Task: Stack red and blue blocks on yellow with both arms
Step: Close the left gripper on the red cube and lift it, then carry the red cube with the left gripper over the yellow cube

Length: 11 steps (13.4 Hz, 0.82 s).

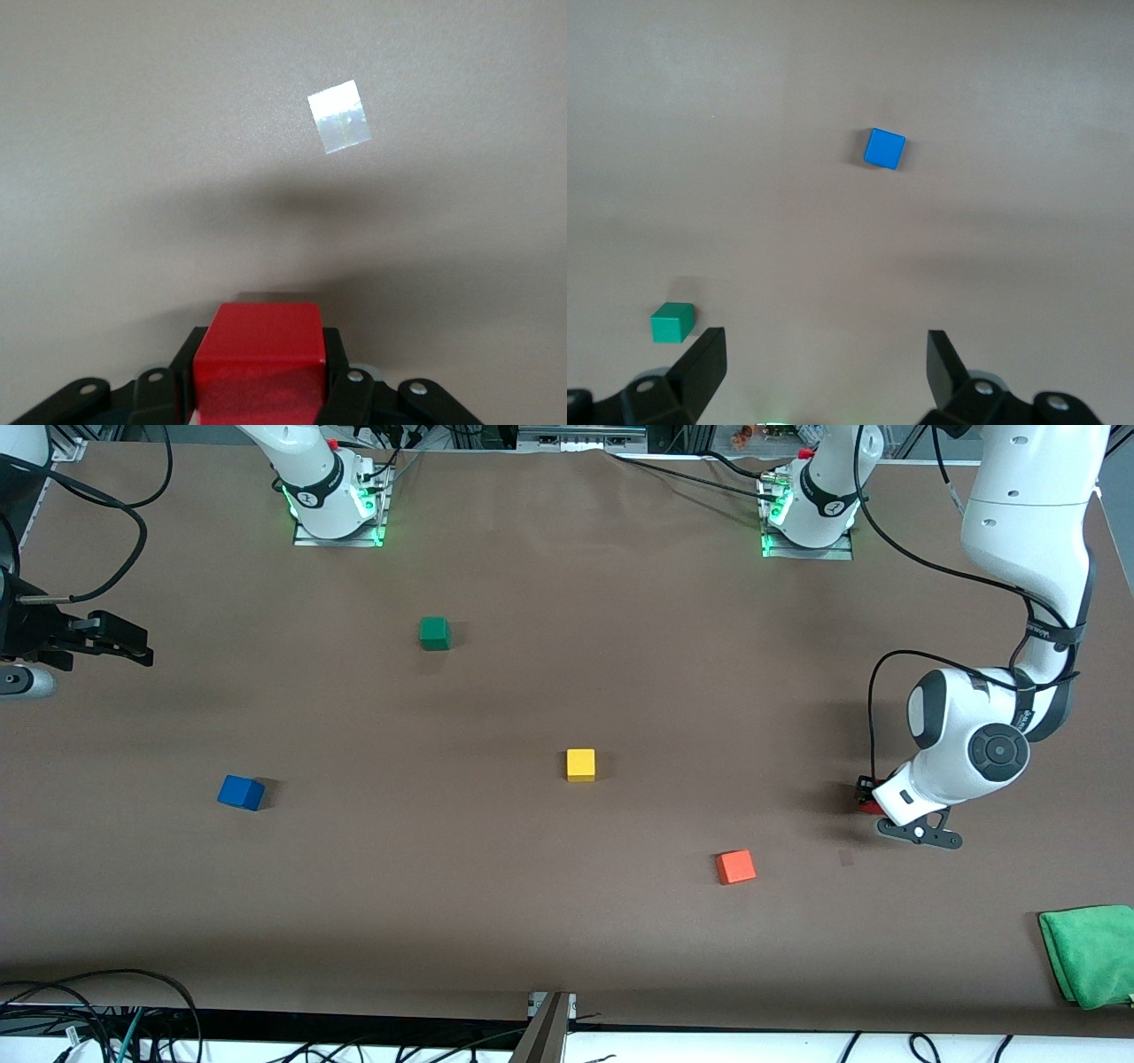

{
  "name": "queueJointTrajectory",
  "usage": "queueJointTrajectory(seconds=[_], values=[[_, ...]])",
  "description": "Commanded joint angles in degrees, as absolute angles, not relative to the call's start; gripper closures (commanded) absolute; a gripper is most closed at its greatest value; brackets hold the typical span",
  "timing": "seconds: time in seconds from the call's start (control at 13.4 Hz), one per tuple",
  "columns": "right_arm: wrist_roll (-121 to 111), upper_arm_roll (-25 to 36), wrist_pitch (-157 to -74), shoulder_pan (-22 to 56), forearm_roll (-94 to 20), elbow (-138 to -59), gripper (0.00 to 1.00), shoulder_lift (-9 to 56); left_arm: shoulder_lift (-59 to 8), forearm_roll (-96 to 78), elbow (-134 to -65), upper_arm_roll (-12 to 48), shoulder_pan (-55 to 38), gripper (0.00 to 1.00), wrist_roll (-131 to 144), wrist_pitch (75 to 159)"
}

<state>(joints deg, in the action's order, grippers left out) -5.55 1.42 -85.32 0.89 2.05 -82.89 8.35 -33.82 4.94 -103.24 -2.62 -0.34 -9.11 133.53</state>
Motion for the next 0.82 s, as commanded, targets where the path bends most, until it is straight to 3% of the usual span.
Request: queueJointTrajectory(seconds=[0.0, 0.22, 0.74], values=[[-5.71, 1.49, -84.90, 0.62, 1.05, -81.83, 0.00, 8.61, -28.84, 6.42, -101.35, -2.55, -4.03, 0.81, -1.35, 123.18], [-5.80, 1.49, -84.90, 0.53, 1.05, -81.83, 0.00, 8.61, -26.03, 6.42, -99.14, -2.29, -9.91, 0.81, 9.45, 114.88], [-5.80, 1.58, -84.90, 0.53, 1.05, -81.83, 0.00, 8.61, -26.80, 5.89, -95.11, -2.20, -22.84, 0.81, 37.32, 114.87]])
